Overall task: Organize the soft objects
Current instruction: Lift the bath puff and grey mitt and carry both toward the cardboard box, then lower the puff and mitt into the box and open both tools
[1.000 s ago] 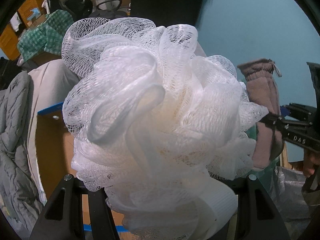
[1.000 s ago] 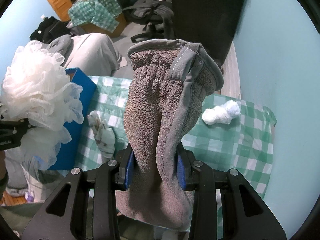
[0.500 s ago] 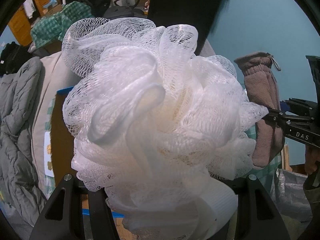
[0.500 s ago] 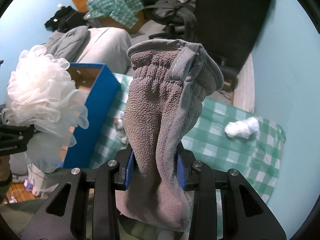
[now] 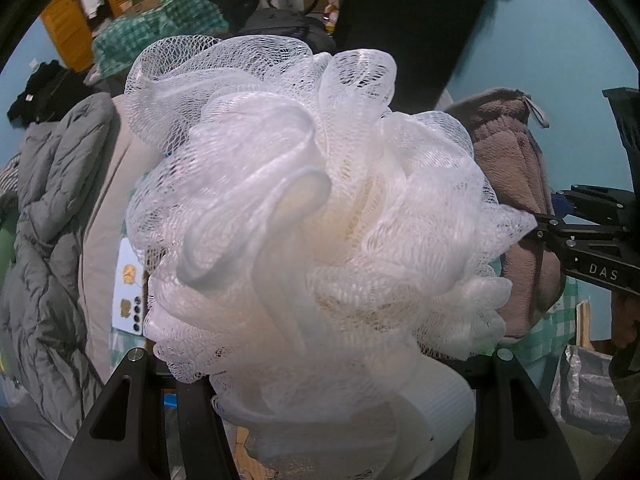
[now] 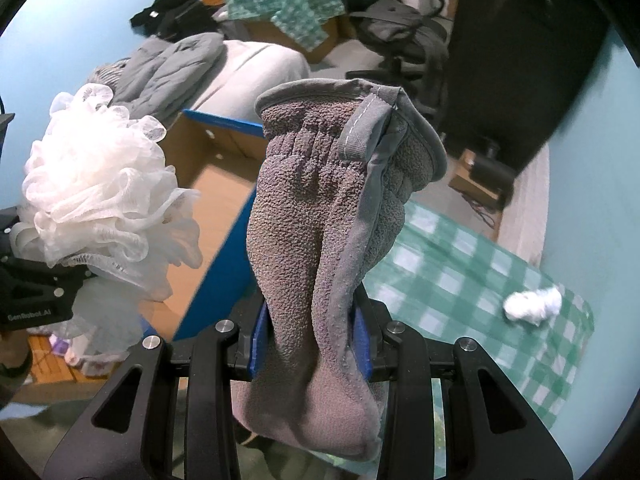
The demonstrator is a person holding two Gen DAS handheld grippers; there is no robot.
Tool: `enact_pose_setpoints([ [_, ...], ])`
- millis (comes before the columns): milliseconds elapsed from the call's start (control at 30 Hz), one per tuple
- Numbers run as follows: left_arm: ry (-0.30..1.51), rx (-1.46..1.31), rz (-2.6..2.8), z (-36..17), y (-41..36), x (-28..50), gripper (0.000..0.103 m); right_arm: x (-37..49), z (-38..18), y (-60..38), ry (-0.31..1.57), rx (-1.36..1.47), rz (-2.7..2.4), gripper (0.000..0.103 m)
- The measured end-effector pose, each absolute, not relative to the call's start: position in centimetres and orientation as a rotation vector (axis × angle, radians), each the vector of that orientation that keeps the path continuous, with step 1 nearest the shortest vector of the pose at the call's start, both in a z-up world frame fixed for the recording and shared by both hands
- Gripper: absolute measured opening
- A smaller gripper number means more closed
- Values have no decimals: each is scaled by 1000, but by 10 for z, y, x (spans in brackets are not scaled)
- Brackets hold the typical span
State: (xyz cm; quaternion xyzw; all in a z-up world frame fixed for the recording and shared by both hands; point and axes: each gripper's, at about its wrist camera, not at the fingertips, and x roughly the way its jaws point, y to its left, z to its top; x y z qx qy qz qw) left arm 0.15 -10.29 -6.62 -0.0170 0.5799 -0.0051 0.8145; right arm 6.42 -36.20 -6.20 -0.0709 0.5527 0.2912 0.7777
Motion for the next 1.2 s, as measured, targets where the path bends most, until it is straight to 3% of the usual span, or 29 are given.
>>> enact_pose_setpoints([
  [1200,1319,-106,89,-93,-77,12,60,82,-86,-168,1264,-270,759,34],
])
